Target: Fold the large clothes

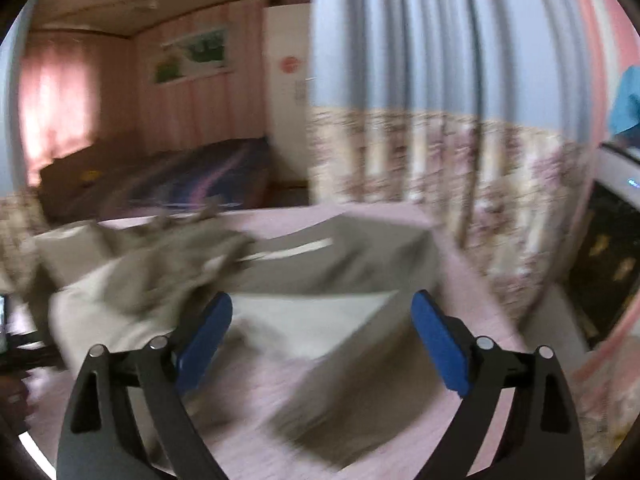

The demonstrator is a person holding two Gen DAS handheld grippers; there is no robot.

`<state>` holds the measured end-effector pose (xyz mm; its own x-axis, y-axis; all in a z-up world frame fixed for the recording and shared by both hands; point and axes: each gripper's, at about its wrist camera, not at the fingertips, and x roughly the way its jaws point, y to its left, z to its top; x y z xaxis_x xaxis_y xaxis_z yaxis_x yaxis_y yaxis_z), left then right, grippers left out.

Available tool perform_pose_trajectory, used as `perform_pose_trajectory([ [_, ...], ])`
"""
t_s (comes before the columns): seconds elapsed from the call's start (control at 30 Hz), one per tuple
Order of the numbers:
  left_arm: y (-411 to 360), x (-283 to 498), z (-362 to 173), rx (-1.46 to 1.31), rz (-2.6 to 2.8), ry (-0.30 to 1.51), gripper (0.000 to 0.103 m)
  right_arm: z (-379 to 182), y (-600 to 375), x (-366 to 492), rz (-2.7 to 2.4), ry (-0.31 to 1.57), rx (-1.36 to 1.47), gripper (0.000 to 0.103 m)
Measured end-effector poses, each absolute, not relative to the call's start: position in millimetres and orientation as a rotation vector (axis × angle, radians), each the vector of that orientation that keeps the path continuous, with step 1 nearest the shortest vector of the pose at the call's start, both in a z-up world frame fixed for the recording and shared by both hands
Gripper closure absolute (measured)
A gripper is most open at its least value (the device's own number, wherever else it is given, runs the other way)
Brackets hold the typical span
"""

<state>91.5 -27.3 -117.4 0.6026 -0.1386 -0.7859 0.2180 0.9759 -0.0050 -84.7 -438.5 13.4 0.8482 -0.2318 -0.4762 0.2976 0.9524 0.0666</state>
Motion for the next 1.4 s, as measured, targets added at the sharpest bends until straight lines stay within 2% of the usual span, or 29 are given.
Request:
perform_pose_trajectory([
  [0.03,-30.5,92.1,-118.0,0.104,-0.215,0.897,0.003,9.3,-430.4,-88.0,-0.235,0.49,0.152,0.012],
  [0.1,-37.0,93.8,-119.8,0.119,-0.243,0.892,0.014,-4.6,-413.9,-92.0,-0.179,0.521,0.146,0.012],
  [0.13,-40.4,95.4,-121.0,0.112,-0.276,0.902,0.033,-14.9,-406.0,-93.4,-0.165,0.545,0.133,0.012],
  [0.2,-45.3,95.1,-118.3,0.12,-0.285,0.885,0.048,-39.3,-398.5,-89.5,-0.148,0.611,0.13,0.012],
  [0.27,-46.5,93.1,-112.7,0.129,-0.292,0.859,0.075,-57.1,-394.4,-90.4,-0.122,0.655,0.161,0.012],
  [0.37,-38.2,91.1,-93.7,0.088,-0.331,0.831,0.092,-76.8,-390.1,-90.5,-0.083,0.701,0.168,0.012],
  [0.6,-25.6,69.4,-39.0,0.087,-0.338,0.715,0.097,-91.9,-355.3,-96.1,0.08,0.724,0.119,0.012],
  [0.87,-25.5,63.0,-52.2,0.071,-0.349,0.746,0.098,-104.2,-298.0,-86.0,0.121,0.76,-0.008,0.014],
  [0.9,-23.7,61.7,-54.6,0.067,-0.352,0.745,0.099,-104.4,-295.6,-81.2,0.119,0.773,0.0,0.032],
  [0.93,-24.7,62.6,-54.7,0.066,-0.357,0.743,0.099,-101.6,-295.8,-79.8,0.122,0.762,0.016,0.044],
  [0.97,-25.3,63.7,-54.1,0.063,-0.368,0.741,0.099,-98.3,-296.5,-77.6,0.121,0.751,0.025,0.061],
  [1.03,-23.2,63.3,-51.1,0.066,-0.384,0.731,0.099,-84.6,-298.6,-74.8,0.118,0.714,0.021,0.084],
  [1.13,-18.9,61.6,-42.2,0.069,-0.402,0.712,0.099,-54.8,-310.4,-75.4,0.104,0.619,0.022,0.089],
  [1.4,-7.8,42.9,10.5,0.071,-0.439,0.604,0.099,31.7,-335.1,-79.8,0.07,0.441,0.055,0.091],
])
